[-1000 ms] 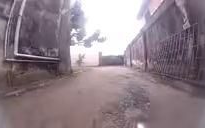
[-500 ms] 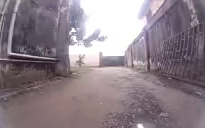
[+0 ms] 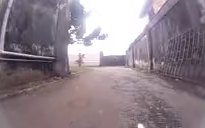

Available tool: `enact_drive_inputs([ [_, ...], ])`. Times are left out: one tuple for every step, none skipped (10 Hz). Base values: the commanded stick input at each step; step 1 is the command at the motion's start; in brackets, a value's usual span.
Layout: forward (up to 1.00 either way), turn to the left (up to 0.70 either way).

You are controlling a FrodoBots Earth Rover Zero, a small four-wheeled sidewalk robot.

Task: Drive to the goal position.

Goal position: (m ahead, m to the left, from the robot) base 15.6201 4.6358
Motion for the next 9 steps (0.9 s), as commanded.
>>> enact_drive_inputs([
  [0.70, 0.00],
  [0.70, 0.00],
  [0.70, 0.00],
  [0.70, -0.20],
  [0.70, -0.35],
  [0.70, -0.35],
  [0.70, -0.35],
  [0.70, -0.35],
  [0.70, -0.35],
])
